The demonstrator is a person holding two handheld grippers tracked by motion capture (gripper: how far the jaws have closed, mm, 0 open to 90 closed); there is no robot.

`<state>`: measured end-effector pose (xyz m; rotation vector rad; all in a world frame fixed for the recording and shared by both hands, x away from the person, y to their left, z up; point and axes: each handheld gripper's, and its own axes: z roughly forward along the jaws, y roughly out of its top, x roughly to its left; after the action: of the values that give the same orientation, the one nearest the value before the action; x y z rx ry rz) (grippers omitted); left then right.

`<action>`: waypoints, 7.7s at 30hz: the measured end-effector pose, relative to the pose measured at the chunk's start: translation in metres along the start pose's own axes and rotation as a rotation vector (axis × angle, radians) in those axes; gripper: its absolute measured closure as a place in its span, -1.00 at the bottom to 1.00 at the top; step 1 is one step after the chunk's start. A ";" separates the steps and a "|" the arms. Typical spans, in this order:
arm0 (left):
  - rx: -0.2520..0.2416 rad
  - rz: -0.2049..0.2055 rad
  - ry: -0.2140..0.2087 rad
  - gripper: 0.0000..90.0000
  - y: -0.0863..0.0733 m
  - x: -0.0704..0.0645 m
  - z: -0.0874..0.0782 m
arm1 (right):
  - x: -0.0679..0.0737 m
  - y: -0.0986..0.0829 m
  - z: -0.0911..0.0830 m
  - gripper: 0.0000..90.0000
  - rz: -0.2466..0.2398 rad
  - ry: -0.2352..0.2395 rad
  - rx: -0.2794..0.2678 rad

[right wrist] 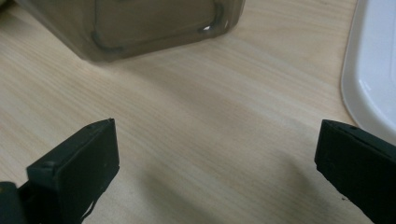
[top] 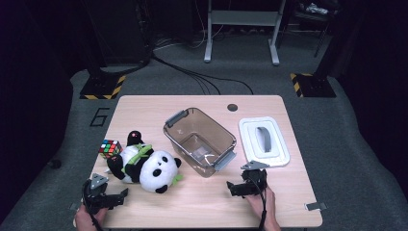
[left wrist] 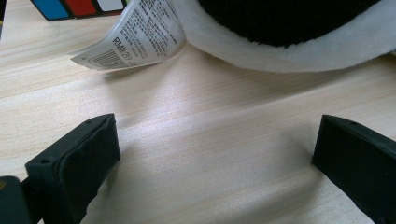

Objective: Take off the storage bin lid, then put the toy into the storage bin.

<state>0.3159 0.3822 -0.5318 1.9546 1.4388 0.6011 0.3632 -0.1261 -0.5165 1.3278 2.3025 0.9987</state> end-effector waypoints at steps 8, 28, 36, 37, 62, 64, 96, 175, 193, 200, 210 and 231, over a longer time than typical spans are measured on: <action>-0.013 0.000 -0.003 -0.99 -0.001 0.000 0.001 | 0.009 -0.007 0.008 -1.00 -0.062 -0.040 0.026; -0.004 0.004 -0.016 -0.99 0.005 0.005 -0.017 | 0.005 -0.010 0.009 -1.00 -0.096 -0.019 -0.011; -0.055 -0.001 -0.020 -1.00 0.022 0.005 -0.048 | 0.005 -0.010 0.009 -1.00 -0.087 -0.019 -0.011; -0.055 0.001 -0.023 -1.00 0.025 0.004 -0.052 | 0.005 -0.010 0.009 -1.00 -0.086 -0.019 -0.012; -0.125 0.142 -0.102 -1.00 0.118 -0.033 -0.052 | 0.003 -0.010 0.009 -1.00 -0.117 -0.009 -0.012; -0.120 0.146 -0.107 -1.00 0.122 -0.034 -0.047 | 0.003 -0.010 0.009 -1.00 -0.117 -0.009 -0.012; -0.029 0.280 -0.130 0.66 0.132 -0.048 -0.012 | 0.001 -0.009 0.010 -1.00 -0.128 0.005 -0.014; -0.285 0.345 -0.412 0.69 0.224 -0.037 -0.103 | 0.001 -0.009 0.010 -1.00 -0.123 0.013 -0.009; -0.312 0.371 -0.504 0.69 0.267 -0.062 -0.072 | 0.001 -0.009 0.010 -1.00 -0.122 0.014 -0.009; -0.304 0.378 -0.530 0.69 0.277 -0.071 -0.056 | 0.002 -0.009 0.010 -1.00 -0.114 0.012 -0.012; -0.272 0.422 -0.581 0.69 0.293 -0.092 -0.028 | 0.002 -0.009 0.010 -1.00 -0.111 0.012 -0.012; -0.192 0.469 -0.673 0.68 0.299 -0.128 0.027 | 0.002 -0.009 0.010 -1.00 -0.116 0.008 -0.014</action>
<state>0.4958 0.1931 -0.3358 2.0621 0.5000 0.2154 0.3624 -0.1235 -0.5296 1.1716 2.3443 0.9823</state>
